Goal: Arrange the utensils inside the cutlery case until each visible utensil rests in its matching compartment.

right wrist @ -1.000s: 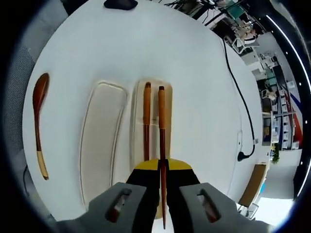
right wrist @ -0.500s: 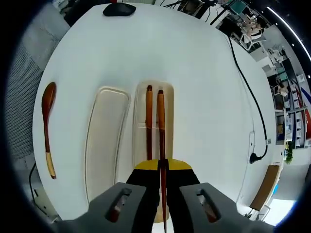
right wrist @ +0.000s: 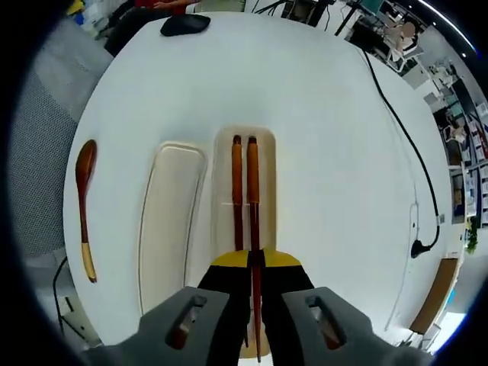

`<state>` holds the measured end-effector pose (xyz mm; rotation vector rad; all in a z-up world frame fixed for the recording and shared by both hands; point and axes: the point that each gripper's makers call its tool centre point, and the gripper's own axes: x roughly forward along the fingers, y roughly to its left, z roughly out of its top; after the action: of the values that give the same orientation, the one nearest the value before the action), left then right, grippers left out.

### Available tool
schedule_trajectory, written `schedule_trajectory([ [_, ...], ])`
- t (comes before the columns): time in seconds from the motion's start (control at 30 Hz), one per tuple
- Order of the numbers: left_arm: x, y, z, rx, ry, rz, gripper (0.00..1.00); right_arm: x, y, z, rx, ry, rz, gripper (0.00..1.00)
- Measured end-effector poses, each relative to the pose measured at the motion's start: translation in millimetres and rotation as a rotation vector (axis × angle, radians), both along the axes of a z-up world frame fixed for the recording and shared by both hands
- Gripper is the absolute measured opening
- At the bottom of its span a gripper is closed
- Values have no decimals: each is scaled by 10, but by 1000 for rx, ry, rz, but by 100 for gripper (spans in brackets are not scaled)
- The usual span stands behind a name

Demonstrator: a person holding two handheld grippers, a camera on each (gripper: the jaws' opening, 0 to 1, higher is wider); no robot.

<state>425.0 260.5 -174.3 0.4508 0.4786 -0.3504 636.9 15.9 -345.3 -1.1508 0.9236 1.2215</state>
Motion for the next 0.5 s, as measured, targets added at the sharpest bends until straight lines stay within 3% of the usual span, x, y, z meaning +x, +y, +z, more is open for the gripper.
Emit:
schedule_trajectory([
  [0.5,23,37,-61,7,16,-10,38,53,-10,-107,-8,11,22,0],
])
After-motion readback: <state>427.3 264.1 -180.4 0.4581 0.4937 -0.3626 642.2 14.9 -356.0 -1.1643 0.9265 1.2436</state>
